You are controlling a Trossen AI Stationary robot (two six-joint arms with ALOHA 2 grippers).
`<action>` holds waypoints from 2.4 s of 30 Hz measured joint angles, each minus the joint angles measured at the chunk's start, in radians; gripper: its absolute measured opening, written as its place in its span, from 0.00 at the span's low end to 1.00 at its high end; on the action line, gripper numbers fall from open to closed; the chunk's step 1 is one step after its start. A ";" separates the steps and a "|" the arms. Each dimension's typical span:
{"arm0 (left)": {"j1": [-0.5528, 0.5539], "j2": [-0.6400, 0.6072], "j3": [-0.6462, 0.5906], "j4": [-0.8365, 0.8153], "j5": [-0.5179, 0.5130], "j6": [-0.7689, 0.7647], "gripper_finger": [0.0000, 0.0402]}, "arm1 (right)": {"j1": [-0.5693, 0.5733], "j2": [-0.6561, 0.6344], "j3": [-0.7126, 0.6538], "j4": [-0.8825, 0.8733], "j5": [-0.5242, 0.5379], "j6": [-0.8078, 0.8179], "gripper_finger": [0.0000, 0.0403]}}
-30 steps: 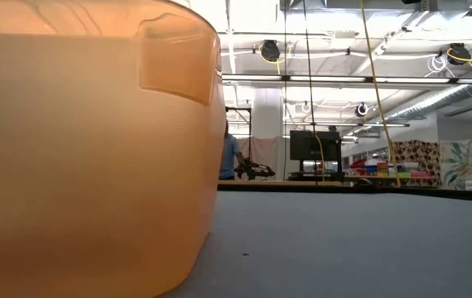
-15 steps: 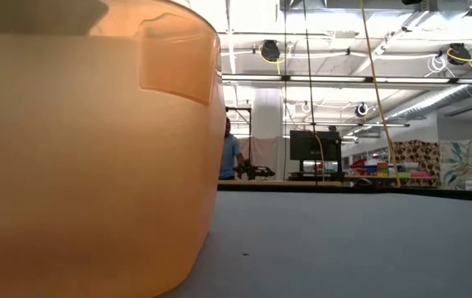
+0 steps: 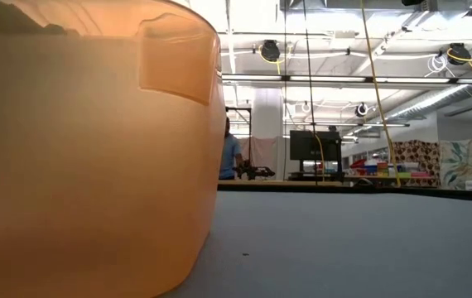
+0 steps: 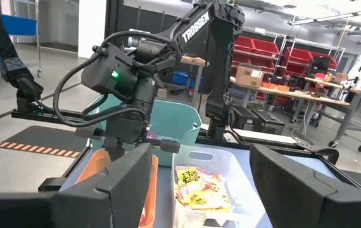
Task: Sort candy
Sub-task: Put the red candy into the orange bin, then return to Home Position
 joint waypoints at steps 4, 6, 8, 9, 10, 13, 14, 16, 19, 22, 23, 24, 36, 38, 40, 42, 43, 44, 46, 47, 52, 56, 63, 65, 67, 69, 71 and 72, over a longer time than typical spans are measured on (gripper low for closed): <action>0.000 0.000 0.000 0.001 0.000 0.000 0.20 | 0.000 0.000 0.000 0.000 0.000 0.000 0.63; 0.000 0.000 0.000 0.002 0.000 0.000 0.24 | 0.000 0.000 0.000 0.000 0.000 0.000 0.63; 0.002 0.000 0.000 0.001 0.000 0.000 0.27 | 0.000 0.000 0.000 -0.006 0.000 0.000 0.63; 0.003 0.000 0.000 0.000 -0.001 0.000 0.28 | 0.000 0.000 0.000 -0.010 0.000 0.000 0.63; 0.003 0.000 0.000 0.000 -0.001 0.000 0.29 | 0.000 0.000 0.000 -0.014 -0.001 0.000 0.63; 0.003 0.000 0.000 -0.001 0.000 0.001 0.31 | 0.000 0.000 0.000 -0.026 -0.001 0.007 0.63; 0.003 0.000 0.000 -0.001 0.006 0.001 0.31 | 0.000 0.000 0.000 -0.028 -0.001 0.007 0.63; 0.005 -0.002 0.000 -0.001 0.035 0.006 0.31 | 0.000 0.000 0.000 -0.029 -0.001 0.007 0.63; 0.010 -0.023 0.001 -0.005 0.073 0.009 0.31 | -0.001 0.000 0.000 -0.029 -0.001 0.007 0.63; 0.014 -0.055 0.015 -0.009 0.075 0.023 0.31 | -0.003 0.000 0.000 -0.029 0.000 0.008 0.63; 0.017 -0.069 0.021 -0.014 0.074 0.045 0.31 | -0.006 0.000 0.000 -0.029 0.000 0.007 0.63; 0.018 -0.086 0.029 -0.016 0.073 0.072 0.31 | -0.008 0.000 0.000 -0.028 -0.001 0.005 0.63; 0.055 -0.440 0.036 -0.002 -0.400 0.449 0.31 | -0.094 -0.069 0.001 -0.022 -0.003 -0.233 0.54; 0.089 -0.476 0.036 0.038 -0.411 0.552 0.31 | -0.105 -0.104 0.001 -0.061 -0.025 -0.291 0.49; 0.142 -0.492 0.036 0.098 -0.358 0.654 0.31 | -0.114 -0.149 0.001 -0.107 -0.051 -0.350 0.42; 0.206 -0.491 0.035 0.165 -0.250 0.748 0.31 | -0.125 -0.210 0.001 -0.162 -0.063 -0.385 0.35; 0.239 -0.489 0.035 0.192 -0.201 0.775 0.31 | -0.133 -0.243 0.001 -0.200 -0.064 -0.395 0.31; 0.272 -0.485 0.034 0.214 -0.161 0.792 0.31 | -0.142 -0.278 0.001 -0.244 -0.063 -0.399 0.27; 0.346 -0.474 0.034 0.258 -0.126 0.807 0.31 | -0.161 -0.345 0.001 -0.356 -0.064 -0.387 0.18; 0.379 -0.471 0.034 0.259 -0.126 0.809 0.31 | -0.173 -0.377 0.001 -0.416 -0.074 -0.371 0.14; 0.547 -0.472 -0.023 0.348 -0.031 0.809 0.26 | -0.265 -0.519 0.001 -0.655 -0.253 -0.281 0.02; 0.645 -0.470 -0.090 0.446 0.094 0.794 0.17 | -0.334 -0.585 0.001 -0.733 -0.320 -0.247 0.03; 0.686 -0.470 -0.142 0.475 0.120 0.761 0.02 | -0.443 -0.641 -0.020 -0.807 -0.430 -0.232 0.01; 0.685 -0.472 -0.141 0.473 0.120 0.760 0.01 | -0.476 -0.652 -0.056 -0.787 -0.465 -0.218 0.01; 0.683 -0.472 -0.141 0.461 0.125 0.770 0.01 | -0.507 -0.666 -0.100 -0.765 -0.493 -0.202 0.00; 0.686 -0.472 -0.149 0.466 0.170 0.792 0.02 | -0.534 -0.678 -0.142 -0.734 -0.521 -0.189 0.00; 0.693 -0.474 -0.155 0.465 0.195 0.803 0.02 | -0.558 -0.689 -0.184 -0.694 -0.533 -0.178 0.00; 0.697 -0.475 -0.162 0.471 0.195 0.803 0.02 | -0.567 -0.694 -0.203 -0.672 -0.533 -0.169 0.00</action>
